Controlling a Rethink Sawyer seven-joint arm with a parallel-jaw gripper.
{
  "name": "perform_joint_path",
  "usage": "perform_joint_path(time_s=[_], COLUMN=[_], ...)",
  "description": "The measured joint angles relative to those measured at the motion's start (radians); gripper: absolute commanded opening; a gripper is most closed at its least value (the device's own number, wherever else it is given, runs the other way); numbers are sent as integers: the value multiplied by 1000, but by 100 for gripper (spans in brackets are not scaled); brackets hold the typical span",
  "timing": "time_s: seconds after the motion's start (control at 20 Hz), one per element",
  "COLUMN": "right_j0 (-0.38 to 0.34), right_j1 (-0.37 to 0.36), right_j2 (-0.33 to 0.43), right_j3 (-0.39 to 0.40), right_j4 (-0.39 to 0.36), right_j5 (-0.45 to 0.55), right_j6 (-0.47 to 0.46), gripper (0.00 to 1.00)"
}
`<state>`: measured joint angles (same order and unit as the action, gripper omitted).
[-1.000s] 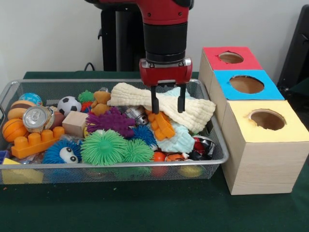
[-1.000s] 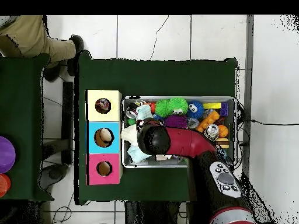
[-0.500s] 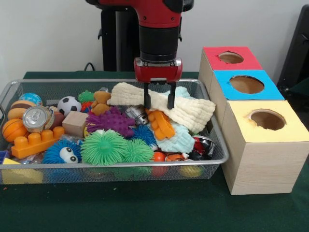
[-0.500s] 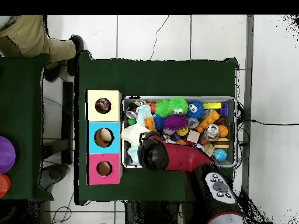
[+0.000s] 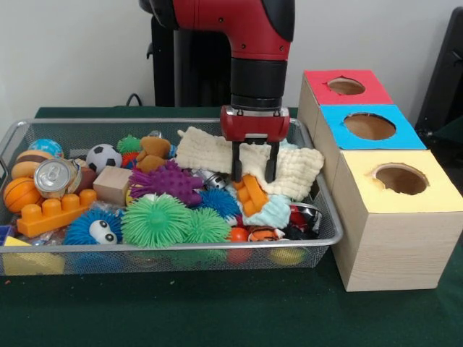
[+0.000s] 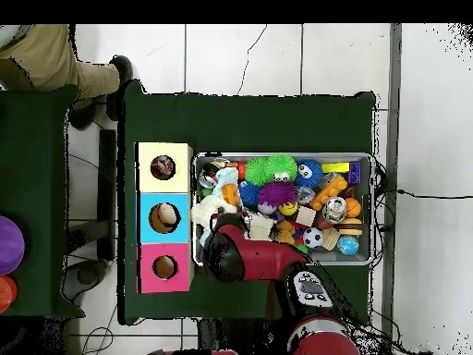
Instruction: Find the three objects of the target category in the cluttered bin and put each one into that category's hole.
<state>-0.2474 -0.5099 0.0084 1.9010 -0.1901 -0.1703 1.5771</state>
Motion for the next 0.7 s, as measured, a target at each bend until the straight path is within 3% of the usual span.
perform_joint_path(time_s=[0.2, 0.7], right_j0=[8, -3], right_j1=[20, 3], right_j2=[-19, -17], right_j3=[0, 0], right_j4=[6, 11], right_j5=[-53, 0], right_j6=[0, 0], gripper=[100, 100])
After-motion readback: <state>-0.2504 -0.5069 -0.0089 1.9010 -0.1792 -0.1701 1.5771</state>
